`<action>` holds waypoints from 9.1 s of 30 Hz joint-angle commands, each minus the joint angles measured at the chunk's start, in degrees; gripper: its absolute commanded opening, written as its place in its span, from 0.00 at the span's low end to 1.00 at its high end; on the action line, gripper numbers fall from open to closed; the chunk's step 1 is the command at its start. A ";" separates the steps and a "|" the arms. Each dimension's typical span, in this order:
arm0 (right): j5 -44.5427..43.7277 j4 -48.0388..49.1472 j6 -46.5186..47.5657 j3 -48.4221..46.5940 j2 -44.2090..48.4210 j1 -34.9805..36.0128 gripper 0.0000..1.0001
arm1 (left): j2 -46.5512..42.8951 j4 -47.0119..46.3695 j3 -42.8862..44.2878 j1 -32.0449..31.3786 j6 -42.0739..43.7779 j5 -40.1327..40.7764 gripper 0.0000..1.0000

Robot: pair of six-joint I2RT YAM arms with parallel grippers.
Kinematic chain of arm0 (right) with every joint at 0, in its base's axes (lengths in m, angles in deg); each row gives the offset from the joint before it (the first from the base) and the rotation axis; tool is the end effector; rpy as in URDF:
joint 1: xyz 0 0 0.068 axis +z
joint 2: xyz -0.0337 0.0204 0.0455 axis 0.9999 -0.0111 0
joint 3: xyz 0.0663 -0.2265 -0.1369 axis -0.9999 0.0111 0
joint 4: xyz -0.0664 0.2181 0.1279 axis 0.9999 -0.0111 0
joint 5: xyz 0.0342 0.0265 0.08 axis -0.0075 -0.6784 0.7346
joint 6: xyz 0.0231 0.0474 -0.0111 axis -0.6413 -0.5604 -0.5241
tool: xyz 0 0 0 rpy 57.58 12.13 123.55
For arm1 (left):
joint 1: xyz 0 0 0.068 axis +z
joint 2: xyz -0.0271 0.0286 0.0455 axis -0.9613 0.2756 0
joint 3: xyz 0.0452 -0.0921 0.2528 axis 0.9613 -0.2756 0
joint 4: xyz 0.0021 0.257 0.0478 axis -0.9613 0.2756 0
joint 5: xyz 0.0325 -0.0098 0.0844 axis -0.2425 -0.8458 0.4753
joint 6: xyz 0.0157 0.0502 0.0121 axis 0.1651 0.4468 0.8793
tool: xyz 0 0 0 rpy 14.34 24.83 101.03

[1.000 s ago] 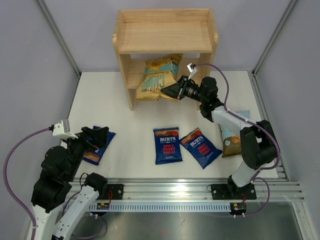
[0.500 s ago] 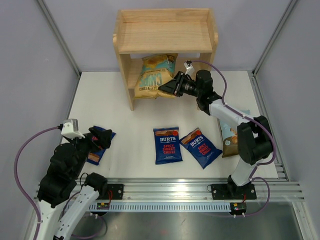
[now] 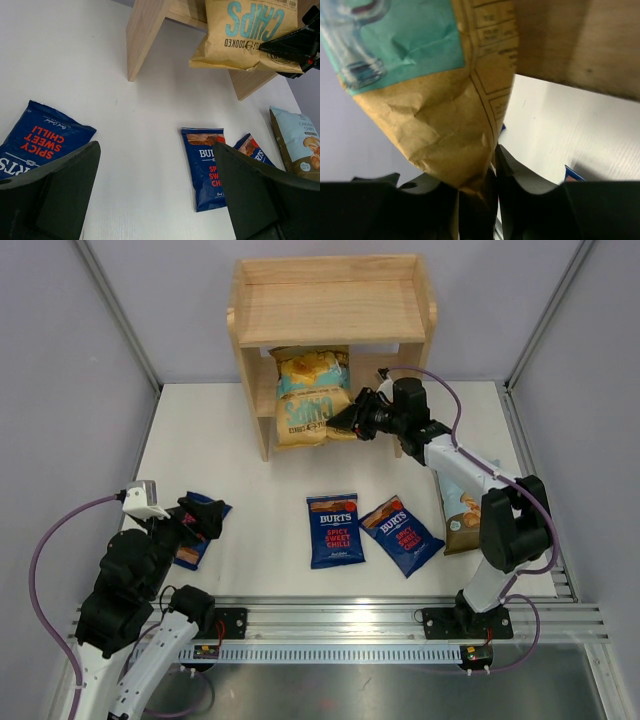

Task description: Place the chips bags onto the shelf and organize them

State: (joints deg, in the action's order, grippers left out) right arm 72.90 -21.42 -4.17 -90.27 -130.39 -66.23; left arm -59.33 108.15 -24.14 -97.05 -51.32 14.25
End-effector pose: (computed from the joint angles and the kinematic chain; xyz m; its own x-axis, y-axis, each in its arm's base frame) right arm 0.3682 0.1787 0.2985 -0.8069 0.3449 -0.4795 -0.2992 0.4612 0.8353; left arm 0.0447 -0.0108 0.3374 -0.2481 -0.3758 -0.8929 0.0891 0.9089 -0.4073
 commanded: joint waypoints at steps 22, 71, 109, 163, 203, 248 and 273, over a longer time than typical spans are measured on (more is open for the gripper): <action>-7.38 1.82 -13.00 -9.77 -3.93 0.33 0.23 | -2.49 -3.69 -0.91 0.02 1.27 -2.98 0.99; -11.60 -30.53 22.42 -41.41 -17.21 0.42 0.40 | -1.70 -4.83 -1.44 -0.15 2.07 -6.14 0.99; 3.00 -18.15 23.04 -45.03 -23.37 4.72 0.45 | -0.90 -5.54 -1.96 -0.15 1.89 -7.55 0.99; -12.64 -18.84 31.92 -38.25 -15.72 6.92 0.41 | -0.90 -6.06 -2.40 -0.33 2.07 -9.04 0.99; -20.38 -20.41 23.49 -12.76 12.58 3.85 0.99 | -0.46 -5.71 -2.14 -0.33 2.15 -8.17 0.99; -22.50 -15.60 22.95 14.91 0.72 -45.90 0.99 | -1.61 -7.29 -1.96 -2.09 5.49 -17.47 0.99; -18.36 -12.15 6.87 26.53 22.51 -45.90 0.07 | 1.90 -8.79 -2.67 -2.09 4.79 -19.41 0.99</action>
State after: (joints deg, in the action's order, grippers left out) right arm 51.59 -32.72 5.34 -61.86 -111.72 -112.13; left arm -59.86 103.21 -26.83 -98.86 -46.79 -3.04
